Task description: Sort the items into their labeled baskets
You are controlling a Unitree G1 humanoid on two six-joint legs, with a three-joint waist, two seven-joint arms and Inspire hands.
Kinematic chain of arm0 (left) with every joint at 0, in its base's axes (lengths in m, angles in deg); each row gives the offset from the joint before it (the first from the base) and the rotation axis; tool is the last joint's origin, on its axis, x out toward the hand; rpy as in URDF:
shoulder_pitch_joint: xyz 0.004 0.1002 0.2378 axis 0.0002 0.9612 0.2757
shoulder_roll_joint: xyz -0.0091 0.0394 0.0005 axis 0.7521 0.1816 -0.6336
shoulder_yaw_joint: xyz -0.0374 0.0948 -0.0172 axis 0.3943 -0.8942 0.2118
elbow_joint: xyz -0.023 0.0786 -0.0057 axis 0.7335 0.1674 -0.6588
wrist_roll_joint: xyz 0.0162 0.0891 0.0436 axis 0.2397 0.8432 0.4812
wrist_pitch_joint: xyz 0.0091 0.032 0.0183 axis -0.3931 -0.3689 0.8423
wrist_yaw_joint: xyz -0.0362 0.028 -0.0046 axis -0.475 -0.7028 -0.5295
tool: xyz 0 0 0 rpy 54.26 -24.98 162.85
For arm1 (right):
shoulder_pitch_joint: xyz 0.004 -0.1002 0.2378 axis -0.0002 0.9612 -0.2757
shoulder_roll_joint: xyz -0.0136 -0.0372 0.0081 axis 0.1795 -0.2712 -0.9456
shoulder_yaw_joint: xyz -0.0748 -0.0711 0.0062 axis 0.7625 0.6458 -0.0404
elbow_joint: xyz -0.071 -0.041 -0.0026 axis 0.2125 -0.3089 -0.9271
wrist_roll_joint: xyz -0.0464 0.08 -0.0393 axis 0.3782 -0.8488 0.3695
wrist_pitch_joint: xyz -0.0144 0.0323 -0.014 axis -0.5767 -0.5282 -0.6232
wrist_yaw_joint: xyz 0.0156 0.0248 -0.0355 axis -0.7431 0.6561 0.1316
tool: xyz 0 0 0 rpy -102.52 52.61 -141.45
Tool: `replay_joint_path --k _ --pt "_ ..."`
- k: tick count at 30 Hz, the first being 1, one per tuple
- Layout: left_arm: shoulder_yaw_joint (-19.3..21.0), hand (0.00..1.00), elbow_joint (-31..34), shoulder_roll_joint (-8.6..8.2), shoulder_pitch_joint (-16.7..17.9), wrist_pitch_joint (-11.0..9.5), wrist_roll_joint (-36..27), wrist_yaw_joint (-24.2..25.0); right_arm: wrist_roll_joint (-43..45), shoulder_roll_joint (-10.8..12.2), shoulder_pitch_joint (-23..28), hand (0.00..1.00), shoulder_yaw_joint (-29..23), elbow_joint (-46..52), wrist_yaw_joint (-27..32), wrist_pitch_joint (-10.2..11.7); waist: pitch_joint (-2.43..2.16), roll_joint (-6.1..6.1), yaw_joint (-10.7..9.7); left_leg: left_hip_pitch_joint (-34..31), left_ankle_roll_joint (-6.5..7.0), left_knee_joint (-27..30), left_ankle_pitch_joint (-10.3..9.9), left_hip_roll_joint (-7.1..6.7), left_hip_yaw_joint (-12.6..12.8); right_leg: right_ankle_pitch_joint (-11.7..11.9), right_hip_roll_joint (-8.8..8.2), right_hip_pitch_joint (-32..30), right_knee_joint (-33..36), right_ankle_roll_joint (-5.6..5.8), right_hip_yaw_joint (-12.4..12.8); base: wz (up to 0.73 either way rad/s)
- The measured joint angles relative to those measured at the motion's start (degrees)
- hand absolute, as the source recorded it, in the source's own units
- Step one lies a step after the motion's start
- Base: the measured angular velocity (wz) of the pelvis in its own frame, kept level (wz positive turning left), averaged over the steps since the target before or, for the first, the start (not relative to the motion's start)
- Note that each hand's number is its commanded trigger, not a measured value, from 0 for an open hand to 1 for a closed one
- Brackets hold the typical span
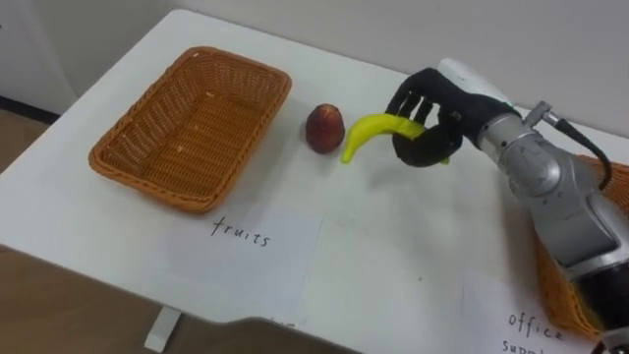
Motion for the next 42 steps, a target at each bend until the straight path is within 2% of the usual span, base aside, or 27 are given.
replay_joint_path --k 4,5,7,12,14,16,21,25,28,35,37,42 --pt "1.22 0.00 -0.04 -0.06 0.18 0.13 -0.09 0.03 1.28 0.05 0.00 1.00 0.00 4.56 0.75 -0.10 -0.39 -0.63 -0.14 0.41 0.04 -0.01 0.05 -0.05 0.02 0.00 -0.06 0.12 0.05 0.00 -0.03 0.00" --pt "1.38 0.00 -0.04 -0.07 0.16 0.14 -0.13 0.03 1.33 0.15 0.00 1.00 0.01 4.99 1.09 -0.08 -0.37 -0.72 -0.07 0.64 0.04 -0.05 0.05 -0.06 0.02 -0.02 -0.08 0.33 0.03 0.02 -0.02 0.00" --pt "2.13 0.00 -0.03 -0.04 0.09 0.14 -0.16 0.02 1.45 1.38 0.00 1.00 0.02 5.34 2.21 -0.13 -0.64 -1.35 -0.09 1.58 0.06 -0.41 0.03 -0.09 0.01 -0.16 -0.15 1.16 -0.02 0.14 -0.09 0.00" --pt "2.15 0.00 -0.24 -0.13 -0.01 0.89 -0.11 0.24 1.09 2.96 0.06 1.00 0.20 6.76 2.30 -0.64 -0.44 -2.00 0.23 3.07 0.10 -0.77 -0.01 -0.09 0.05 -0.24 -0.15 2.56 -0.06 0.21 0.00 -0.01" --pt "2.23 0.00 -0.25 -0.13 -0.24 1.03 0.02 0.50 1.24 3.47 0.04 1.00 0.19 6.76 2.28 -0.66 -0.42 -1.99 0.34 3.67 0.15 -0.79 -0.08 -0.12 0.04 -0.27 -0.16 3.06 -0.05 0.27 0.00 0.00" --pt "2.98 0.00 -0.22 -0.33 0.17 1.20 1.29 1.08 1.76 3.67 0.05 1.00 0.20 6.76 2.25 -0.72 -0.18 -1.68 1.14 3.94 0.21 -0.76 -0.12 -0.22 0.09 -0.33 -0.25 3.52 -0.11 0.36 0.05 0.00" --pt "3.29 0.00 0.35 -0.51 0.25 1.23 3.59 1.06 2.38 3.76 0.04 1.00 0.18 6.77 2.10 -0.69 0.05 -1.34 1.65 3.99 0.35 -0.57 -0.13 -0.64 -0.09 -0.85 -0.66 3.58 -0.06 0.64 0.06 0.03" --pt "3.24 0.00 0.72 -0.50 0.23 1.25 3.69 1.05 4.47 6.66 -0.07 1.00 0.16 6.77 2.10 -0.63 0.12 -1.15 1.96 4.02 0.55 -0.48 -0.22 -0.80 -0.12 -0.90 -0.82 3.51 0.10 0.75 0.01 0.01" --pt "3.13 0.00 1.11 -0.53 -0.12 1.04 3.67 1.04 4.45 7.43 -0.08 1.00 0.23 6.73 2.14 -0.58 0.32 -0.83 2.94 4.01 0.70 -0.50 -0.33 -0.82 -0.14 -0.87 -0.86 3.55 0.17 0.80 -0.08 0.00" --pt "3.14 0.00 2.50 -0.56 0.13 1.15 3.69 1.00 4.58 8.21 -0.09 1.00 0.78 6.48 2.23 -0.70 0.31 -0.47 3.85 3.90 0.81 -0.68 -0.49 -0.88 -0.70 -0.89 -0.91 3.64 0.14 0.88 -0.66 0.02" --pt "3.11 0.00 3.31 -0.57 0.33 1.33 3.60 1.00 4.55 8.23 -0.14 1.00 1.42 6.20 2.23 -1.36 0.27 -0.52 4.77 3.91 0.81 -1.00 -0.49 -0.89 -0.61 -0.92 -0.92 3.65 0.15 0.93 -0.63 0.00" --pt "3.13 0.00 3.65 -0.59 0.69 1.44 3.74 1.15 4.54 8.76 -0.82 1.00 3.25 6.20 2.19 -1.71 0.20 -0.63 5.00 3.77 0.81 -0.83 -0.49 -1.03 -1.49 -0.94 -1.02 3.78 0.15 0.95 -1.29 0.05"
